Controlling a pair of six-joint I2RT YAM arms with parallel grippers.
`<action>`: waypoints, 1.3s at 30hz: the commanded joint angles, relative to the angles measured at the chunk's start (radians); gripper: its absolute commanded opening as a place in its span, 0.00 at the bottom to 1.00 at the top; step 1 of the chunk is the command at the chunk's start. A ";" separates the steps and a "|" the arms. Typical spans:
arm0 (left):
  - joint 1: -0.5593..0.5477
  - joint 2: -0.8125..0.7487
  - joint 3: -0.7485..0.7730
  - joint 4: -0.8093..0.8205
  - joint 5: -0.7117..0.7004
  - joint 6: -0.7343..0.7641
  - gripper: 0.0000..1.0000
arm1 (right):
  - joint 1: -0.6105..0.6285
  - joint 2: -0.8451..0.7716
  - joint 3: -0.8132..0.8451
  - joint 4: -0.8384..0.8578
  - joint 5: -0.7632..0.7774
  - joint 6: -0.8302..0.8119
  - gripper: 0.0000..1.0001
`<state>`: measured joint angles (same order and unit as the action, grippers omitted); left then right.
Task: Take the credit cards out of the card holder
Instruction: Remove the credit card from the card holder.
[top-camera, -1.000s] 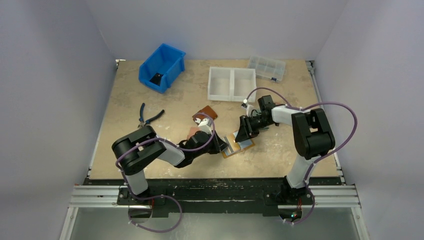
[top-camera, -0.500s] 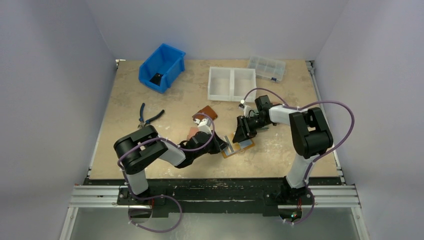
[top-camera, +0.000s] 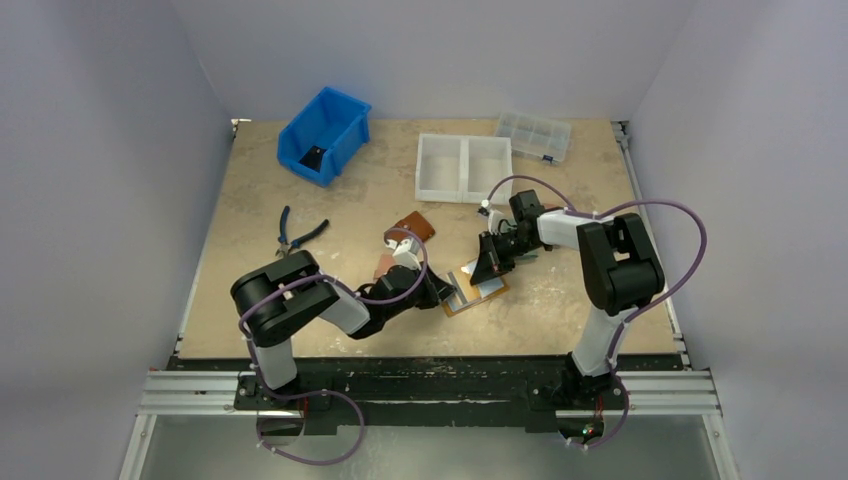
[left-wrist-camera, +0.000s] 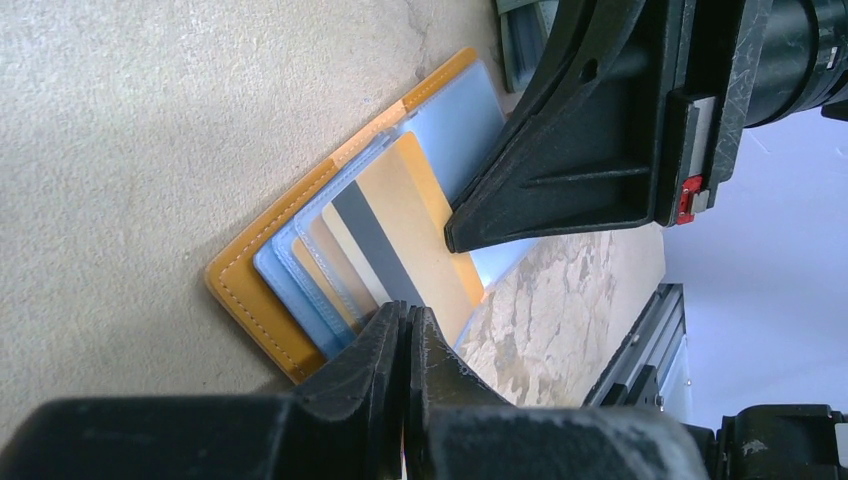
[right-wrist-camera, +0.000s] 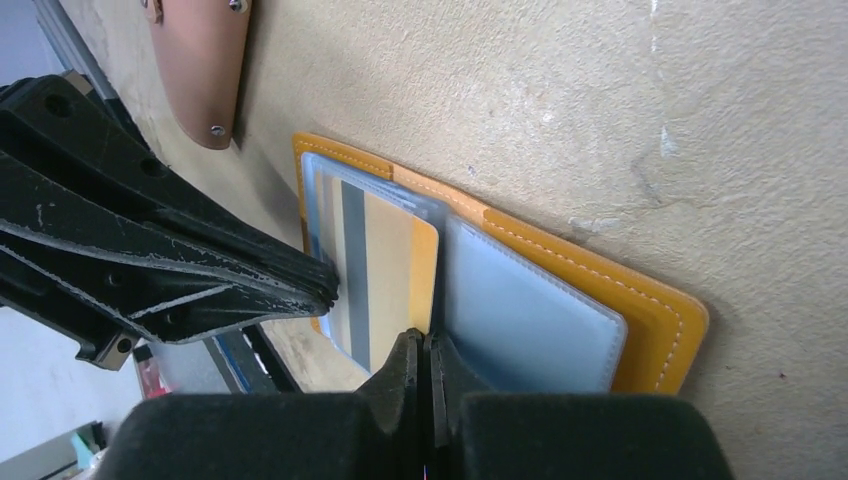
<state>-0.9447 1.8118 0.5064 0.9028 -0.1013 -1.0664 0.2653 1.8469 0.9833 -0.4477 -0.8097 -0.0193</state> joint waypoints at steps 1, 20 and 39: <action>0.002 -0.001 -0.043 -0.122 -0.034 0.021 0.01 | 0.007 -0.010 0.007 0.000 -0.023 -0.012 0.00; 0.025 -0.256 -0.226 0.093 -0.007 0.090 0.45 | -0.037 -0.180 0.079 -0.139 0.097 -0.205 0.00; 0.024 -0.514 -0.258 0.073 0.074 0.187 0.58 | -0.032 -0.167 0.111 -0.264 0.132 -0.345 0.00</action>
<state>-0.9249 1.2320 0.2390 0.8738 -0.0872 -0.9176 0.2268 1.6283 1.0431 -0.6594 -0.6720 -0.3107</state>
